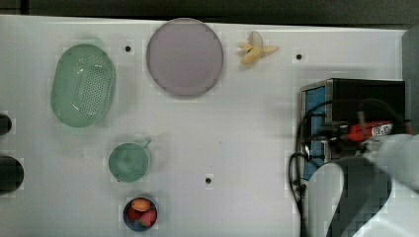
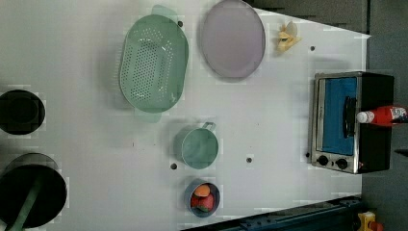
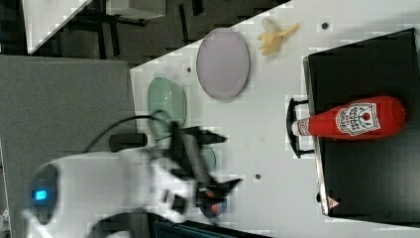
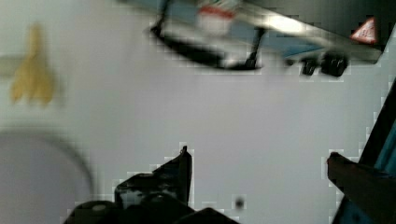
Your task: Pick Ketchup from oven and place it on table.
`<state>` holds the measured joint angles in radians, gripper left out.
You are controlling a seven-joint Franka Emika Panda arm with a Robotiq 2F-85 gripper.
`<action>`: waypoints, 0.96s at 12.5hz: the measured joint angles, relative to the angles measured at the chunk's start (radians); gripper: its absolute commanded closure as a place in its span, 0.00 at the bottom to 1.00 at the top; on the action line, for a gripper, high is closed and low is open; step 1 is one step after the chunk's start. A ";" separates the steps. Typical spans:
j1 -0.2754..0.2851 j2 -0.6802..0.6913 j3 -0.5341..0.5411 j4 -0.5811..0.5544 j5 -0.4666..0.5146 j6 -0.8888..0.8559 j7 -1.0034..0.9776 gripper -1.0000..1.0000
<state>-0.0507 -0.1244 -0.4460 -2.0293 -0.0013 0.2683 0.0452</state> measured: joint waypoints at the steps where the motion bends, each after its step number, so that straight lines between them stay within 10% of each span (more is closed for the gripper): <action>1: -0.009 0.028 -0.023 0.000 -0.007 0.056 -0.002 0.00; 12: -0.056 0.416 -0.184 0.240 0.038 0.241 -0.005 0.00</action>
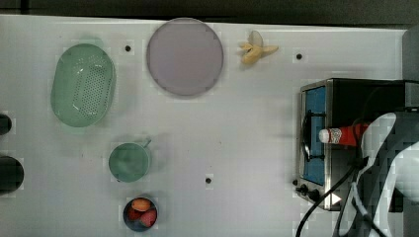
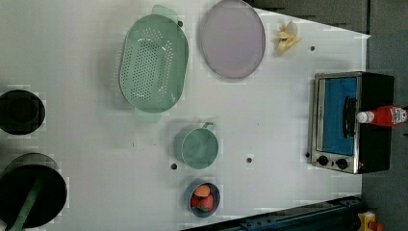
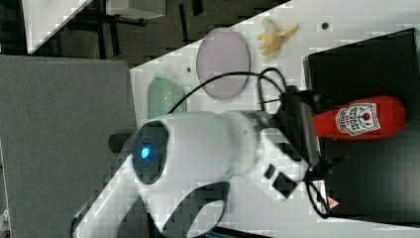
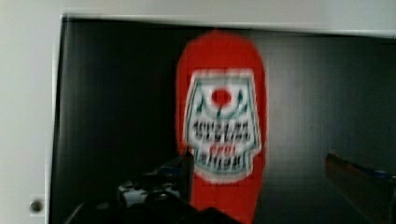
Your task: Pick Ketchup from oven and place it on table.
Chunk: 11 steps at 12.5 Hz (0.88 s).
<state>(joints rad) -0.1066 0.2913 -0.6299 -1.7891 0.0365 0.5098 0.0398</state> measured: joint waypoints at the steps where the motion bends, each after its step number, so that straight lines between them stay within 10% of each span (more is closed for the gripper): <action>1: -0.012 0.029 0.000 0.014 0.038 0.000 0.000 0.00; 9: -0.039 0.152 0.023 0.014 0.168 0.097 -0.001 0.00; 11: -0.040 0.186 0.005 0.022 0.165 0.080 -0.001 0.16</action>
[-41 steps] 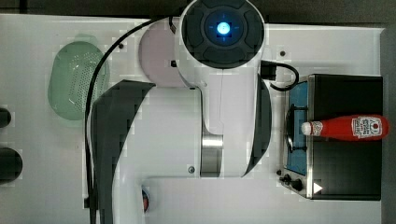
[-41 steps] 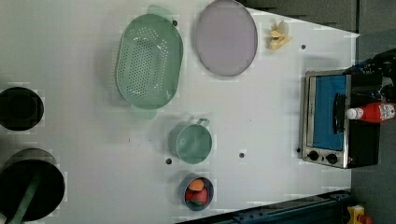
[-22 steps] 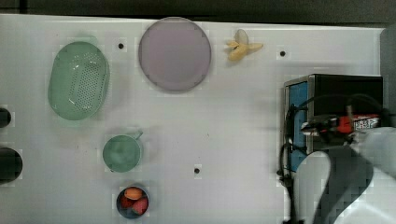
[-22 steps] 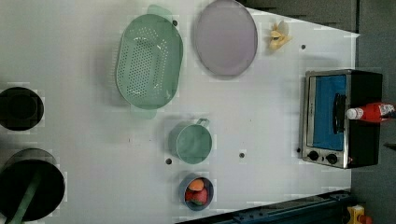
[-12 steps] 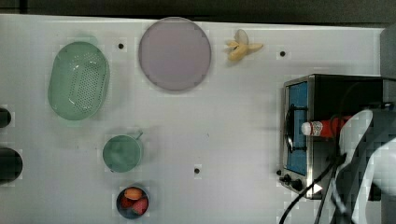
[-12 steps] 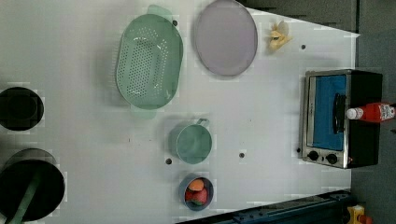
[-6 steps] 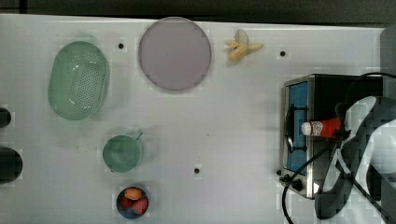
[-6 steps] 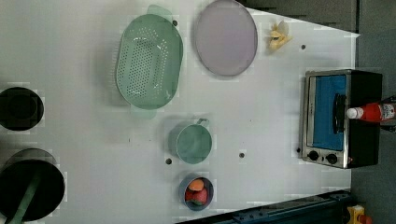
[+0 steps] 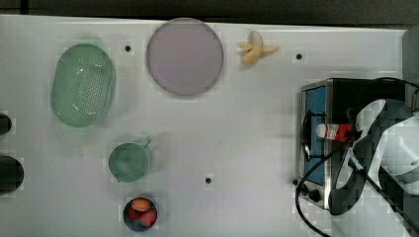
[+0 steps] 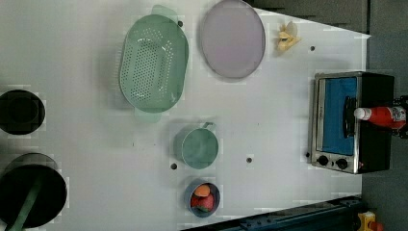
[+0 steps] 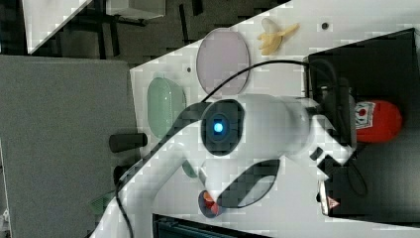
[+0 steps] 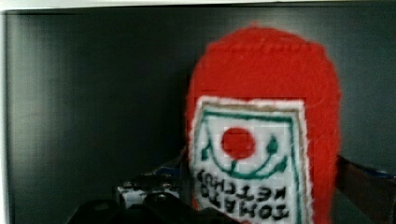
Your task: Pick Ketchup from oven and place it on table.
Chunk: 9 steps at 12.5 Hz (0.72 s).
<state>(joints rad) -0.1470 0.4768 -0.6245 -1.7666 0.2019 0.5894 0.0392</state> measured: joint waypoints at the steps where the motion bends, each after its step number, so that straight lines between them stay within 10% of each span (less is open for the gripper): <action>1: -0.007 0.010 0.000 -0.007 0.019 0.020 0.000 0.29; 9: 0.011 -0.045 0.015 0.051 0.003 -0.021 -0.008 0.38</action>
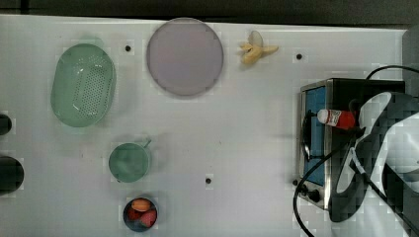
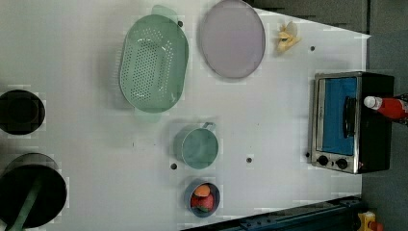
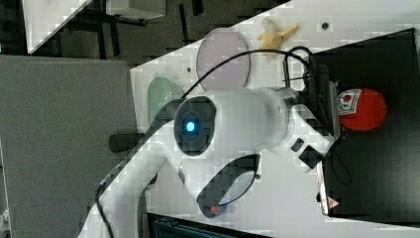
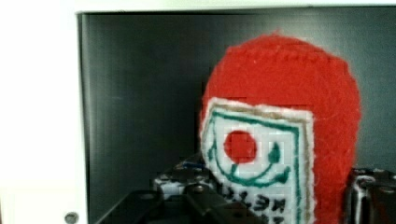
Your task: Pick Ketchup from oven and place it on table.
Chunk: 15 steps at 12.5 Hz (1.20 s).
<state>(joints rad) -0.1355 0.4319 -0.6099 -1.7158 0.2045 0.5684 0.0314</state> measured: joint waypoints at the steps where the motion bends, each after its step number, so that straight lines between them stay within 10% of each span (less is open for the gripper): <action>1: 0.001 -0.008 0.000 0.022 -0.031 -0.024 -0.016 0.38; 15: 0.303 -0.285 0.289 0.102 -0.084 -0.441 -0.100 0.38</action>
<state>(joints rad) 0.1677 0.1469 -0.3208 -1.6143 0.1207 0.1276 -0.0690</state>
